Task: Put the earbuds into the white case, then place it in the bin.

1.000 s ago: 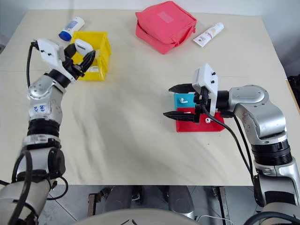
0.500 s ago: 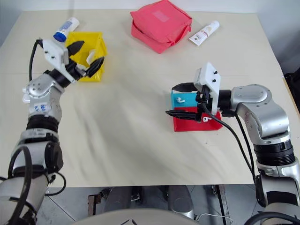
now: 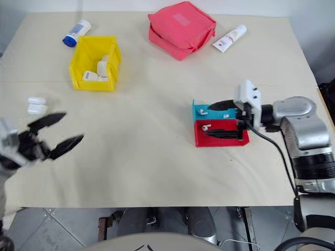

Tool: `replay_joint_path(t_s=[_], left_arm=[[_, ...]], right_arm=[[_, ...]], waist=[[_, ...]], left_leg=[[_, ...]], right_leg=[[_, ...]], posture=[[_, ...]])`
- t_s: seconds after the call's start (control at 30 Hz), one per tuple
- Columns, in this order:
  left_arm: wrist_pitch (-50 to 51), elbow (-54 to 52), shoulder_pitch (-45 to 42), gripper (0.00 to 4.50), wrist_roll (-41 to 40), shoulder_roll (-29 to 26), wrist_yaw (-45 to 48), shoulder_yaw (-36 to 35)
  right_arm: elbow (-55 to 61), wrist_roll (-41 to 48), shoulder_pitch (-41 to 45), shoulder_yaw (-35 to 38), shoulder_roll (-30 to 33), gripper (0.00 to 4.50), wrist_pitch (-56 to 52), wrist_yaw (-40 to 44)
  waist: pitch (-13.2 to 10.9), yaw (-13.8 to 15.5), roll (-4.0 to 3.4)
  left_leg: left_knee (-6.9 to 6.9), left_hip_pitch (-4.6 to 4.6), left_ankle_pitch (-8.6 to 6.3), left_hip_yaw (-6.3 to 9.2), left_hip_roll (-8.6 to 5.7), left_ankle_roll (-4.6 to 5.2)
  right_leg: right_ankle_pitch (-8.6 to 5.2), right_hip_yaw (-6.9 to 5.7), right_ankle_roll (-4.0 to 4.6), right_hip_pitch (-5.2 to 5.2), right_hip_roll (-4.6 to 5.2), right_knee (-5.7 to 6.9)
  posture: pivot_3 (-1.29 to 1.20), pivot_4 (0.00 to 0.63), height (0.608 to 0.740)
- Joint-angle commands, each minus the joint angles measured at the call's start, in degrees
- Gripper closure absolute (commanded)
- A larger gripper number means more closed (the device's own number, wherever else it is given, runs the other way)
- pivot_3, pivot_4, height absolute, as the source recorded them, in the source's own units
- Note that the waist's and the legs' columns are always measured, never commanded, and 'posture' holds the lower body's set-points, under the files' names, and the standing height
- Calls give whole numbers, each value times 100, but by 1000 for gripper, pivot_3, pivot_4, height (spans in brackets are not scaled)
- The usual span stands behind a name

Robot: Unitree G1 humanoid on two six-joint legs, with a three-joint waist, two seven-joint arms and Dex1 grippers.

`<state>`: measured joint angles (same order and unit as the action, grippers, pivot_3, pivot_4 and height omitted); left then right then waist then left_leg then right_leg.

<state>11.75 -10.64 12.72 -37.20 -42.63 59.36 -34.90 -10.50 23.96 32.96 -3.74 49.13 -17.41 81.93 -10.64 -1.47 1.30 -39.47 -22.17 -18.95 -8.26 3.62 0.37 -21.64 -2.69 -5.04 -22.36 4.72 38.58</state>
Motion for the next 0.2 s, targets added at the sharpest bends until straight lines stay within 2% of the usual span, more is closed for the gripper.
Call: replay_joint_path(t_s=[0.03,0.2], left_arm=[[-47,-332,121,49,-249,-34,40,-422],[-116,-435,28,49,-298,83,-86,-448]], right_arm=[[-339,-73,200,136,74,0,308,291],[-584,-156,365,147,-65,0,389,262]], waist=[[0,14,0],[1,-23,-1]], left_leg=[[-1,2,1,2,0,0],[7,3,3,-2,0,-1]], right_leg=[[0,-1,0,3,0,1],[4,1,7,0,-2,0]], posture=[[0,150,740],[0,150,740]])
